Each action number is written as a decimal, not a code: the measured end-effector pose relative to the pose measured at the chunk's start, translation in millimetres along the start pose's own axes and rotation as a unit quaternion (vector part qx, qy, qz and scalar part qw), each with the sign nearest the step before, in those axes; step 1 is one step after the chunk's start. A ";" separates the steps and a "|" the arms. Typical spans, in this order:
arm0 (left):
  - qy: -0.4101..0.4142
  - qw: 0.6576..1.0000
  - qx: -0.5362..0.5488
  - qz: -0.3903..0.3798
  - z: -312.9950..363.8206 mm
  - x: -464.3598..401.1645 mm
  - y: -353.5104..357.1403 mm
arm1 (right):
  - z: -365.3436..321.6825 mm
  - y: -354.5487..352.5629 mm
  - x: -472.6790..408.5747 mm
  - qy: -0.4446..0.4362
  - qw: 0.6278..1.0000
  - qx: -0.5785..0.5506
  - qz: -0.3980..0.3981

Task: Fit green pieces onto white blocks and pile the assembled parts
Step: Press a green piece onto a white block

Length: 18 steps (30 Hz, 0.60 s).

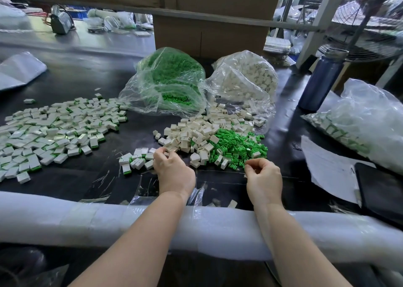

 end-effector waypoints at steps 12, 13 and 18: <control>0.122 0.986 -0.111 0.026 17.2 6.6 7.0 | -20.5 18.8 10.6 -0.069 0.976 0.189 -0.086; 0.123 0.986 -0.111 0.023 17.0 6.1 8.2 | -20.6 18.3 11.0 -0.067 0.975 0.196 -0.084; 0.117 0.988 -0.092 0.045 16.4 4.8 3.2 | -22.1 17.0 12.1 -0.064 0.972 0.213 -0.079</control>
Point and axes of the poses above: each hand's wrist, its own x-axis away from the middle knuckle, its own y-axis out of the palm, z = x × y, the point moved 9 cm from there along -x, towards the middle knuckle, and after that the axes turned 4 degrees about -y, right-handed, at the moved point
